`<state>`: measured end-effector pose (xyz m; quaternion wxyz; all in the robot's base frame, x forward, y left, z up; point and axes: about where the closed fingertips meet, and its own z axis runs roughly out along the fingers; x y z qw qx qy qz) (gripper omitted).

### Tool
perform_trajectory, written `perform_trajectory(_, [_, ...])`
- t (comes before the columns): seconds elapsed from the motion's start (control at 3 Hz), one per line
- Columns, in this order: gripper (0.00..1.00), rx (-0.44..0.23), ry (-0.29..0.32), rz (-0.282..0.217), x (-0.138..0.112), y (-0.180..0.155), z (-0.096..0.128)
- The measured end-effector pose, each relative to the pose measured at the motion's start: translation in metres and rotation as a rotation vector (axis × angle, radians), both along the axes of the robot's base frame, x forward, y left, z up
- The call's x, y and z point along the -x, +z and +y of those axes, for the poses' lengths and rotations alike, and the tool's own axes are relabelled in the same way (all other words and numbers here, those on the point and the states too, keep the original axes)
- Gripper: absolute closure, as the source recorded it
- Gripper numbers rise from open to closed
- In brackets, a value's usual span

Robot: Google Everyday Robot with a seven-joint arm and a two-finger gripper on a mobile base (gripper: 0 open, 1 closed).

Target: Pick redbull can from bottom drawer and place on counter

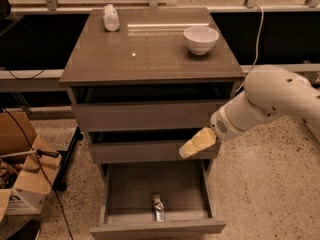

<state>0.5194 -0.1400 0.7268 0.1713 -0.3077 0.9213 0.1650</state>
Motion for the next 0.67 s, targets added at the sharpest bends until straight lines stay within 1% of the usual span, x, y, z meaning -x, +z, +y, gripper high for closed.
perform_trajectory(0.33, [0.0, 0.013, -0.011, 0.001, 0.001, 0.001, -0.002])
perform_trajectory(0.67, [0.0, 0.025, -0.052, 0.036, -0.004, -0.022, 0.008])
